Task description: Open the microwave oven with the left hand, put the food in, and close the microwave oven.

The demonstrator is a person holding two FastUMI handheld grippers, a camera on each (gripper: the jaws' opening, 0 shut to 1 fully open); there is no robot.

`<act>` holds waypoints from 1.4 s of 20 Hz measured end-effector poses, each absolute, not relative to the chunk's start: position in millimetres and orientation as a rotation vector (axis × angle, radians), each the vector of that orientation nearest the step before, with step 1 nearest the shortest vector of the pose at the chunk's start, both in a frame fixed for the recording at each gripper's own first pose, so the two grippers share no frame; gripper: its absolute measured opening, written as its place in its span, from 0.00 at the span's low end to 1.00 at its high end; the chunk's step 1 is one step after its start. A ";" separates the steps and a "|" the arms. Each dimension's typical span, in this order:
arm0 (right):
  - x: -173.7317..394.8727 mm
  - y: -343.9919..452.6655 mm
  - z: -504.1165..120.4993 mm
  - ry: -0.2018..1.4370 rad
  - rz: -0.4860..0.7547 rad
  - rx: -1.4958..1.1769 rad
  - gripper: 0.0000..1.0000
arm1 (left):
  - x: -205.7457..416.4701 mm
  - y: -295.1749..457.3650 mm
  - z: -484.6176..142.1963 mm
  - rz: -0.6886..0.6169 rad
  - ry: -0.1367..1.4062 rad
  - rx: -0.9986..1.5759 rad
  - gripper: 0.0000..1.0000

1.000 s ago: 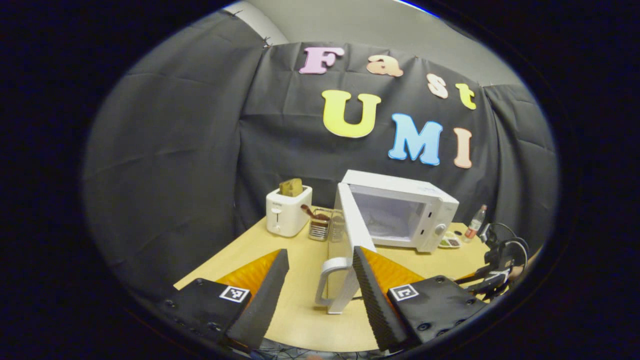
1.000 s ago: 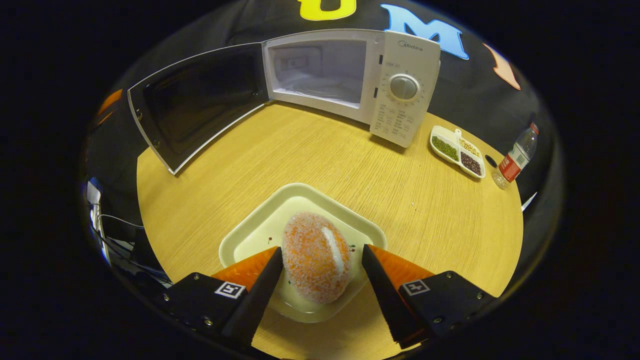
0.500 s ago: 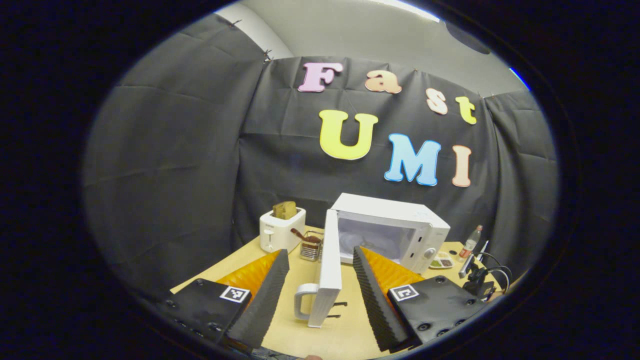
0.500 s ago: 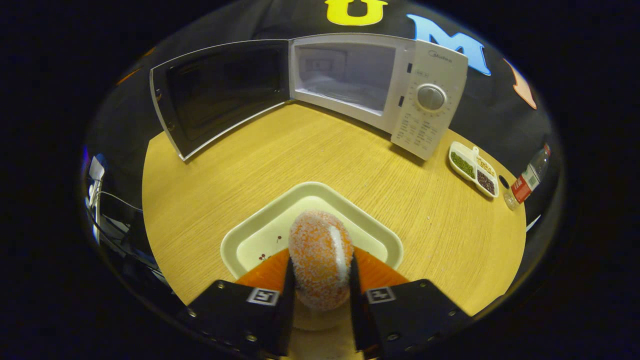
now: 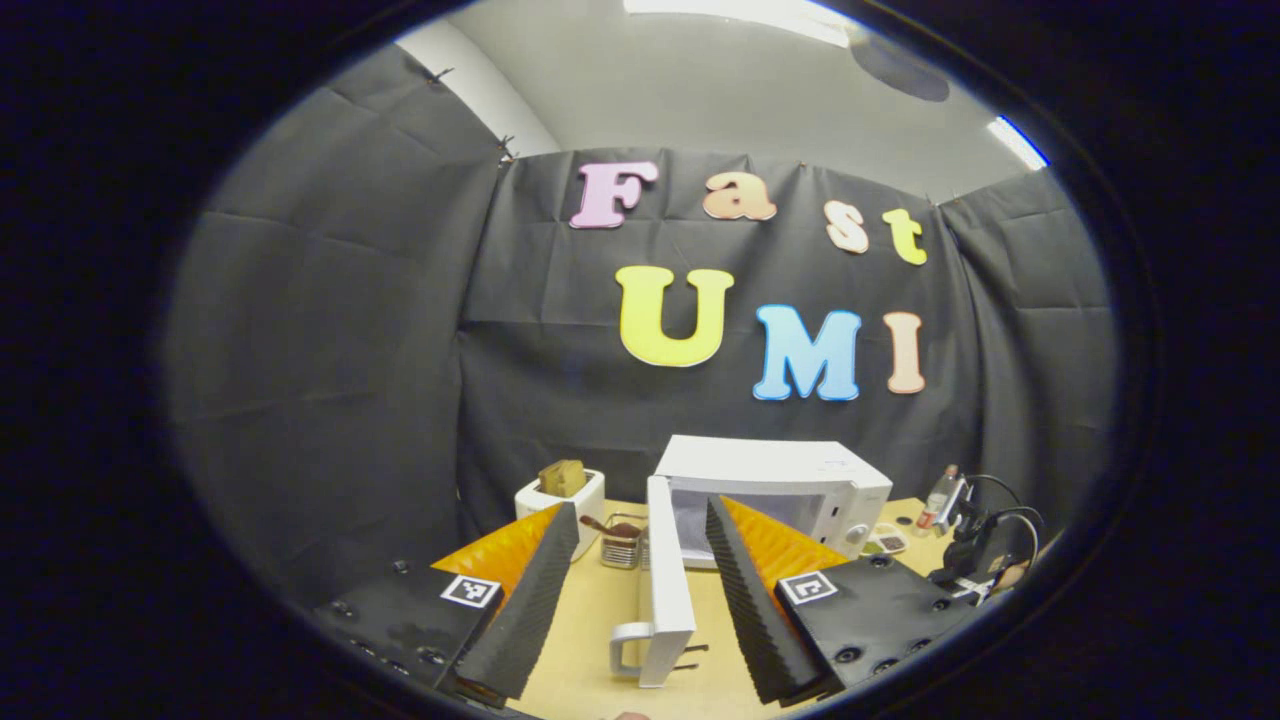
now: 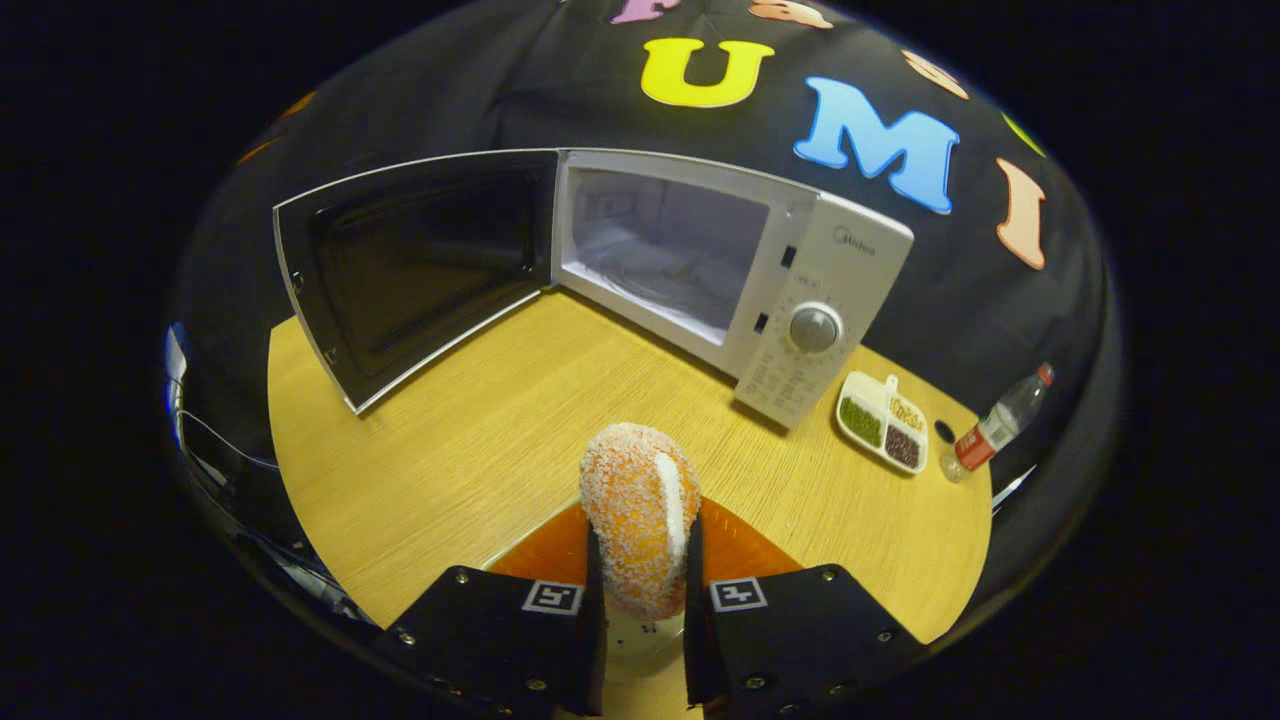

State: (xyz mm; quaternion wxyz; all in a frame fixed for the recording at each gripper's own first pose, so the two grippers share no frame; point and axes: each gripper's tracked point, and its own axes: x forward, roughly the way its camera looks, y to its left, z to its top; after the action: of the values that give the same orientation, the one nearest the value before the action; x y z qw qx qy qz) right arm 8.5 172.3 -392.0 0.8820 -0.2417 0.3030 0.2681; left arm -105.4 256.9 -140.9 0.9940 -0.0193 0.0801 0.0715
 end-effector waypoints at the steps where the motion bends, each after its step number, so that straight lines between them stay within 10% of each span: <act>1: 13.7 178.7 -384.8 0.602 0.558 -0.542 0.32 | -102.0 260.7 -143.7 0.131 0.158 -0.029 0.87; 13: 120.6 234.3 -346.2 0.215 0.560 -1.096 0.31 | -105.9 294.4 -177.9 0.208 0.215 -0.060 0.86; 28: 231.8 298.2 -384.7 0.109 0.571 -1.248 0.32 | -134.5 315.0 -180.2 0.375 0.256 -0.042 0.86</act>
State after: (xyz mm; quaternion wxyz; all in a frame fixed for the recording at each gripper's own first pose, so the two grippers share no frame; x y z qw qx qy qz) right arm 231.8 298.2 -384.7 0.7723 -0.5757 0.0504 0.2636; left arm -134.5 315.0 -180.2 0.9742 -0.0208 0.1267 0.1857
